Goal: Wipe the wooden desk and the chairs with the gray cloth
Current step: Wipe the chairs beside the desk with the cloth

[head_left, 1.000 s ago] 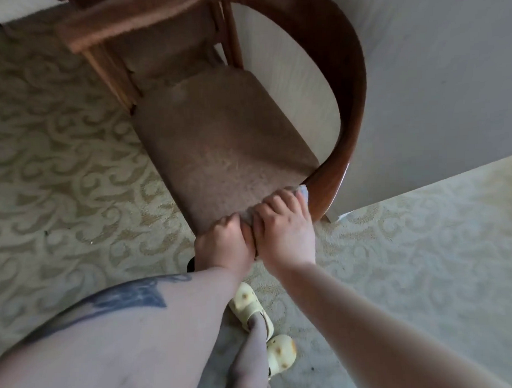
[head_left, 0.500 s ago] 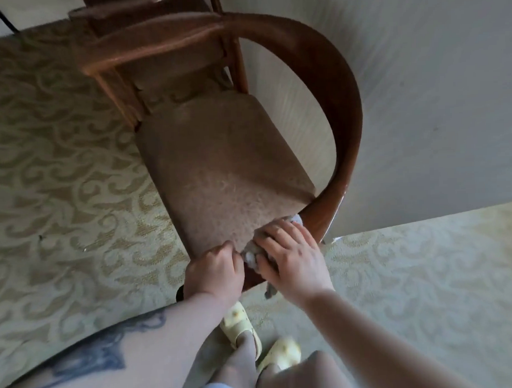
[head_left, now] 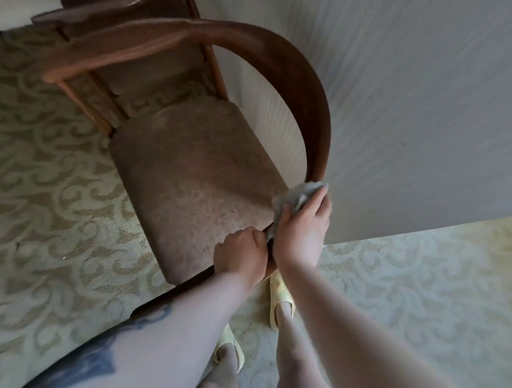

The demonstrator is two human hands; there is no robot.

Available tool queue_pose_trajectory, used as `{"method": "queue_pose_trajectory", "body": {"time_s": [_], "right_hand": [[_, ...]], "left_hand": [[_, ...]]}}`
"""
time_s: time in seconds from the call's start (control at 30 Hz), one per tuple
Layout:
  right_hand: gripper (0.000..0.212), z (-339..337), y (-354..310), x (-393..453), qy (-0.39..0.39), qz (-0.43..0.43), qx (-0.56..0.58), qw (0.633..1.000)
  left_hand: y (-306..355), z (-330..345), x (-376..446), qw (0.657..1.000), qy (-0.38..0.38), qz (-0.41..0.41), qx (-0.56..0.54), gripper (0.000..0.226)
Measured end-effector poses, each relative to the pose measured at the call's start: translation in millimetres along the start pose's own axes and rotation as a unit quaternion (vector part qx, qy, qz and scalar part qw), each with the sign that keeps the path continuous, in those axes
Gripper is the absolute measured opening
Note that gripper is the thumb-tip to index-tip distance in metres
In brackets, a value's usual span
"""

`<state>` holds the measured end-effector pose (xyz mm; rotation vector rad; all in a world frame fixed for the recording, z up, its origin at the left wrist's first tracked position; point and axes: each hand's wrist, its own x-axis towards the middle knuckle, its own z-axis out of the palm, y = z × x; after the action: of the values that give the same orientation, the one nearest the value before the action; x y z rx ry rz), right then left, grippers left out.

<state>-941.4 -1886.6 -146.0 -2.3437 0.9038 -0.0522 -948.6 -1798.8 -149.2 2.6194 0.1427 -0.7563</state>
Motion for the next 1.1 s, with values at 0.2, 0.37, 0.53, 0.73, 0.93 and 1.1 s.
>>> {"method": "queue_pose_trajectory", "body": {"time_s": [0.2, 0.37, 0.53, 0.73, 0.93, 1.1], "right_hand": [[0.071, -13.3, -6.7, 34.8, -0.031, 0.011, -0.021, 0.999], [0.06, -19.9, -1.4, 64.3, -0.086, 0.02, -0.071, 0.994], [0.056, -19.6, -15.5, 103.3, -0.065, 0.003, -0.119, 0.991], [0.062, -27.5, -33.3, 148.6, -0.065, -0.043, -0.138, 0.987], [0.051, -32.0, -82.9, 217.6, -0.084, -0.138, -0.228, 0.96], [0.044, -25.4, -109.3, 246.4, -0.076, -0.201, -0.272, 0.938]], "left_hand": [[46.5, -3.1, 17.0, 0.998, 0.004, -0.001, -0.057, 0.028], [51.1, 3.7, 15.6, 0.998, 0.046, -0.01, -0.047, 0.018], [52.0, 4.7, 20.6, 0.995, 0.066, -0.036, -0.061, 0.039], [50.3, 5.8, 22.5, 0.997, 0.057, -0.038, -0.033, 0.037], [50.1, 5.5, 21.6, 0.998, 0.052, -0.035, 0.006, 0.041], [50.3, 3.3, 21.4, 0.998, 0.044, -0.027, 0.03, 0.043]]}}
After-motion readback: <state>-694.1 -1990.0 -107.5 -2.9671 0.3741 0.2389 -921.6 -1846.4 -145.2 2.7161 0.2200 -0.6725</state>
